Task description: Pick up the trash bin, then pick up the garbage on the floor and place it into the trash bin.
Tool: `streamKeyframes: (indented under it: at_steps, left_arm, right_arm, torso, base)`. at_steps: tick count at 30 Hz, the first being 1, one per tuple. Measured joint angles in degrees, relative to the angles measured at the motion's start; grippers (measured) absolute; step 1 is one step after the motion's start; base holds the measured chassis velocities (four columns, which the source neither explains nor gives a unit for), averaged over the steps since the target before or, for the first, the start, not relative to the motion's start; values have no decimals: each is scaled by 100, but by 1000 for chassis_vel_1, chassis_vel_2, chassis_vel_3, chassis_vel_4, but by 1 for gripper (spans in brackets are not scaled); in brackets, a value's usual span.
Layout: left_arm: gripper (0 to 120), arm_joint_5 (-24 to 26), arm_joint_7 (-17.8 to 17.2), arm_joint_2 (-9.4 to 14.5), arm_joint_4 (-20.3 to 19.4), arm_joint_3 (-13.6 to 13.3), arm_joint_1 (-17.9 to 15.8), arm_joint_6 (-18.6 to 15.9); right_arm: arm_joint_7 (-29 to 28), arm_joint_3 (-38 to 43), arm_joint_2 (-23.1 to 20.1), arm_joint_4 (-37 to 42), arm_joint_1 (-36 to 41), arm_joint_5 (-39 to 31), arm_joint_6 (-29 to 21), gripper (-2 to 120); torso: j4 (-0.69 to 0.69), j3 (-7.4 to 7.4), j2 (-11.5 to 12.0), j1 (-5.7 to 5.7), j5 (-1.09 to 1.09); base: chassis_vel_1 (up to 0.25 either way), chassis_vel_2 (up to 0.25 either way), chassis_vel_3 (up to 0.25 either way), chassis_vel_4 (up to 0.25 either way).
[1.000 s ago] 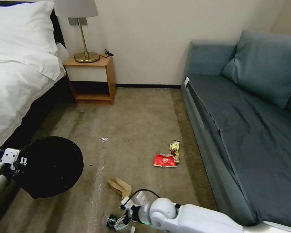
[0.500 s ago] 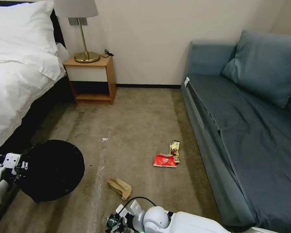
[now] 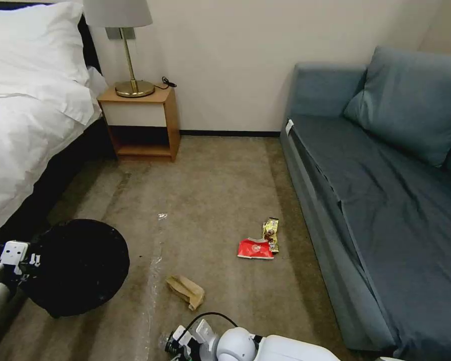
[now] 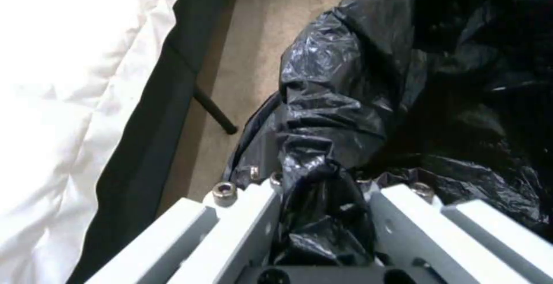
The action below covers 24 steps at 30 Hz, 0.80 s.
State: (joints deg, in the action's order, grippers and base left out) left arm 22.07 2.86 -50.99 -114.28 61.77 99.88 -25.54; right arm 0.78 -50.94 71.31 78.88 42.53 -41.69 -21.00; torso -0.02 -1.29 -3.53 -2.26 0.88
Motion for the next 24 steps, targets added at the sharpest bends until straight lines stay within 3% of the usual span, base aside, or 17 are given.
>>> streamKeyframes:
  at_steps: [10, 14, 21, 24]
  left_arm:
    - [1, -16, 16, -72, 57, 16, 0, 22]
    - [1, -8, 21, -72, 79, 16, -15, 28]
    - [1, 71, 40, -69, 54, 50, 24, 34]
    - [1, 76, 43, -69, 45, 57, 33, 36]
  right_arm:
    - [337, -132, 244, -729, -109, 238, 352, 99]
    - [435, -156, 285, -963, -111, 275, 433, 91]
    - [602, -245, 340, -1158, -204, 275, 539, 59]
    - [619, -254, 340, -1159, -204, 275, 547, 56]
  torso:
    - [0, 0, 0, 0, -2]
    - [0, 0, 0, 0, -1]
    - [0, -1, 0, 0, -2]
    - [0, -1, 0, 0, -1]
  base:
    - [0, 0, 0, 0]
    - [0, 0, 0, 0]
    - [0, 0, 0, 0]
    - [0, 0, 0, 0]
